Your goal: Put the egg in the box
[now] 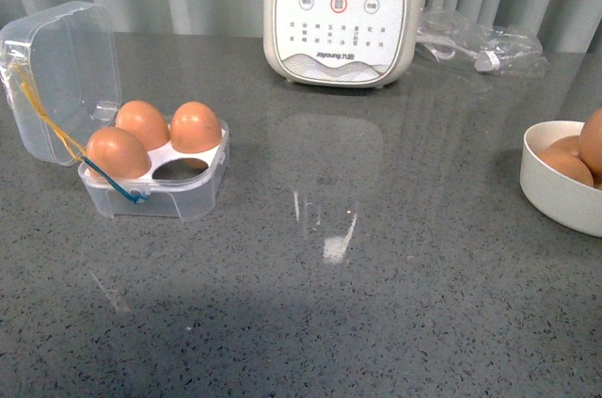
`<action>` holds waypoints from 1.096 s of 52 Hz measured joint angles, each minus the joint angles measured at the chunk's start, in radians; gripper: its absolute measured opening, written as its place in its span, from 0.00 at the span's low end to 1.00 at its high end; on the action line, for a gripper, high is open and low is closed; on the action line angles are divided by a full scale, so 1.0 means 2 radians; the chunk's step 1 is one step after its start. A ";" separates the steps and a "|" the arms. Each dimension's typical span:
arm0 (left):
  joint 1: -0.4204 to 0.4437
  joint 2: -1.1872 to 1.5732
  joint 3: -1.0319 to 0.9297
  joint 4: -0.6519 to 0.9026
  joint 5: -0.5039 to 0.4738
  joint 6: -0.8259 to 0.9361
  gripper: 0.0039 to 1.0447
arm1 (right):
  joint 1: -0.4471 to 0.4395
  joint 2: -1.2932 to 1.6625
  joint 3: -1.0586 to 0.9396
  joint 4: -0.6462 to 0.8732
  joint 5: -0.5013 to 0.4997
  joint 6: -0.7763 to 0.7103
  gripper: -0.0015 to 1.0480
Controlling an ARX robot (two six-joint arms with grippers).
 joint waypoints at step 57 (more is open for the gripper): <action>0.000 0.000 0.000 0.000 0.000 0.000 0.94 | 0.036 0.078 0.052 0.031 0.008 -0.020 0.40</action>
